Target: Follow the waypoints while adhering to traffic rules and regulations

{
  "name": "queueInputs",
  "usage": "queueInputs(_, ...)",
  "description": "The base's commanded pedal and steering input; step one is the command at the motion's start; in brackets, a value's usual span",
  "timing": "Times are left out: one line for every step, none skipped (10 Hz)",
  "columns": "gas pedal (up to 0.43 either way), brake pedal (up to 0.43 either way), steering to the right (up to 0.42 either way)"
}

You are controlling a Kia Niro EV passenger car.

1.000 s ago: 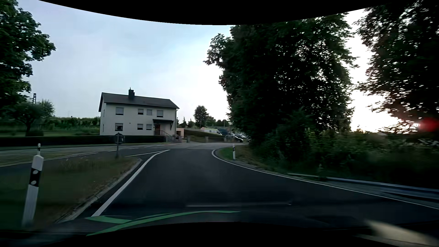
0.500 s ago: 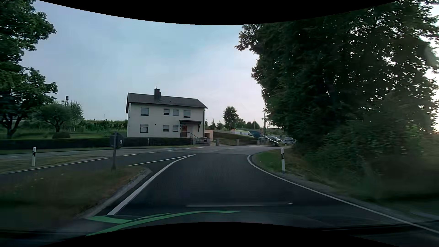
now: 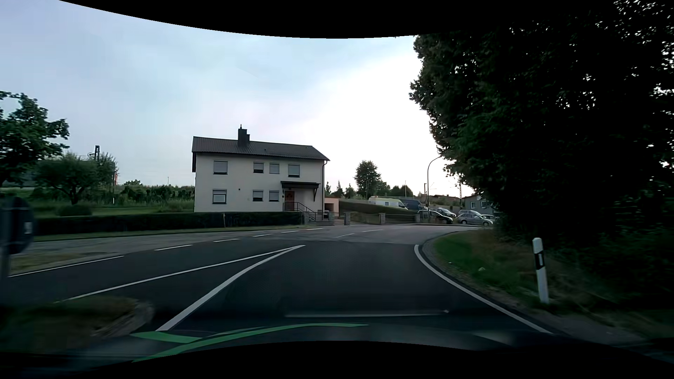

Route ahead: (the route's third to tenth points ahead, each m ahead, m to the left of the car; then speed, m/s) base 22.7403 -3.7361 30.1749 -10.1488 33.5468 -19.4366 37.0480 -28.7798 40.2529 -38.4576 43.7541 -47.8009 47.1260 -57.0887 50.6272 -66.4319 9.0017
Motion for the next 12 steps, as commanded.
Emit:
queueInputs(0.169, 0.000, 0.030)
queueInputs(0.169, 0.000, 0.041)
queueInputs(0.150, 0.000, 0.051)
queueInputs(0.138, 0.000, 0.061)
queueInputs(0.138, 0.000, 0.071)
queueInputs(0.138, 0.000, 0.083)
queueInputs(0.138, 0.000, 0.092)
queueInputs(0.138, 0.000, 0.099)
queueInputs(0.138, 0.000, 0.106)
queueInputs(0.138, 0.000, 0.114)
queueInputs(0.138, 0.000, 0.120)
queueInputs(0.138, 0.000, 0.129)
